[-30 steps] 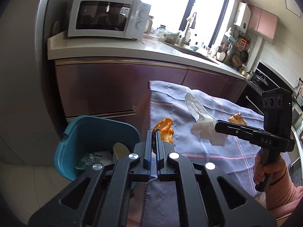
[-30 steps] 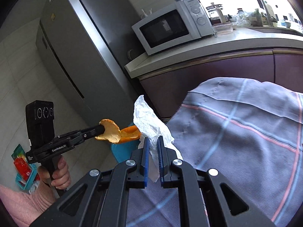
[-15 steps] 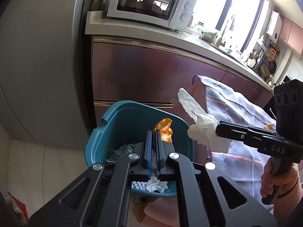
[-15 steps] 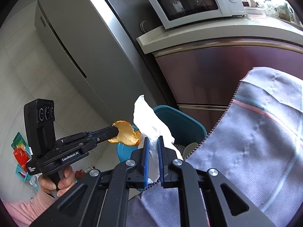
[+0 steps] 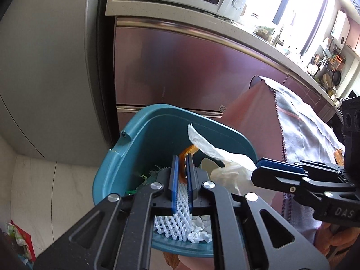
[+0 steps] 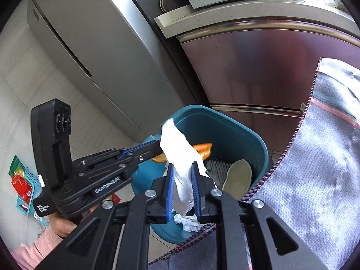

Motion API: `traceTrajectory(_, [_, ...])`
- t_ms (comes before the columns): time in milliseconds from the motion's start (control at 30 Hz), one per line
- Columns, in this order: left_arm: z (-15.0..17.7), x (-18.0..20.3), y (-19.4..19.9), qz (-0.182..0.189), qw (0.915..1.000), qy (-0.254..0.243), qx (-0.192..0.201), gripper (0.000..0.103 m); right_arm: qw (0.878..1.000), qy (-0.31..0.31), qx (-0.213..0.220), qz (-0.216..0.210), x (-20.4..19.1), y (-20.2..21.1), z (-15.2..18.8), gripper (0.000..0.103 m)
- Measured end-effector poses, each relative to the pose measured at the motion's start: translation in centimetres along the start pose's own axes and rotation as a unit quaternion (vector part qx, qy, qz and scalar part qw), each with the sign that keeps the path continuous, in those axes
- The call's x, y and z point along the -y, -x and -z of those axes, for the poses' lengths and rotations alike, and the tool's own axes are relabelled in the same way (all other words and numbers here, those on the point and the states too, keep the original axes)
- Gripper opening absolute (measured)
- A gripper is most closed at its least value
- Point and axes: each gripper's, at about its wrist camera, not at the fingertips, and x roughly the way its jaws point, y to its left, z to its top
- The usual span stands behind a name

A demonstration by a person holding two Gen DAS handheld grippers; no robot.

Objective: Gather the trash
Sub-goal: 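Carry the orange peel and tissue over the teal bin and open both tools, then move both open tools back over the gold wrapper and orange peel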

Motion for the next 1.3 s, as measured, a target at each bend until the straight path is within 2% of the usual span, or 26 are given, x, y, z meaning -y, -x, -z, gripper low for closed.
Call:
traceTrajectory(267, [0.0, 0.3, -1.0, 0.007, 0.9999, 0.011, 0.0, 0.007, 1.0, -0.005, 0.0, -0.003, 0.4, -0.3, 0.0, 0.023])
traceTrajectory(533, [0.5, 2.0, 1.4, 0.02, 0.9994, -0.012, 0.024, 0.009, 1.0, -0.006, 0.016, -0.013, 0.9, 1.6, 1.1, 0.024])
traceTrajectory(633, [0.6, 3.1, 2.9, 0.035, 0.9983, -0.026, 0.039, 0.014, 0.999, -0.001, 0.029, -0.013, 1.1, 3.1, 1.7, 0.024])
traceTrajectory(733, [0.8, 4.7, 4.4, 0.055, 0.996, -0.044, 0.055, 0.021, 0.999, 0.008, 0.05, -0.011, 1.1, 5.3, 2.4, 0.029])
traceTrajectory(933, [1.7, 9.7, 6.6, 0.113, 0.9868, -0.094, 0.068, 0.032, 0.995, 0.01, 0.097, 0.016, 2.8, 11.3, 4.9, 0.035])
traceTrajectory(1133, [2.7, 16.3, 6.8, 0.175, 0.9714, -0.148, 0.062, 0.042, 0.986, -0.025, 0.146, 0.076, 6.3, 17.7, 8.1, 0.038])
traceTrajectory(1300, [3.8, 22.3, 5.7, 0.208, 0.9595, -0.185, 0.043, 0.045, 0.973, -0.073, 0.176, 0.128, 10.1, 22.4, 11.5, 0.04])
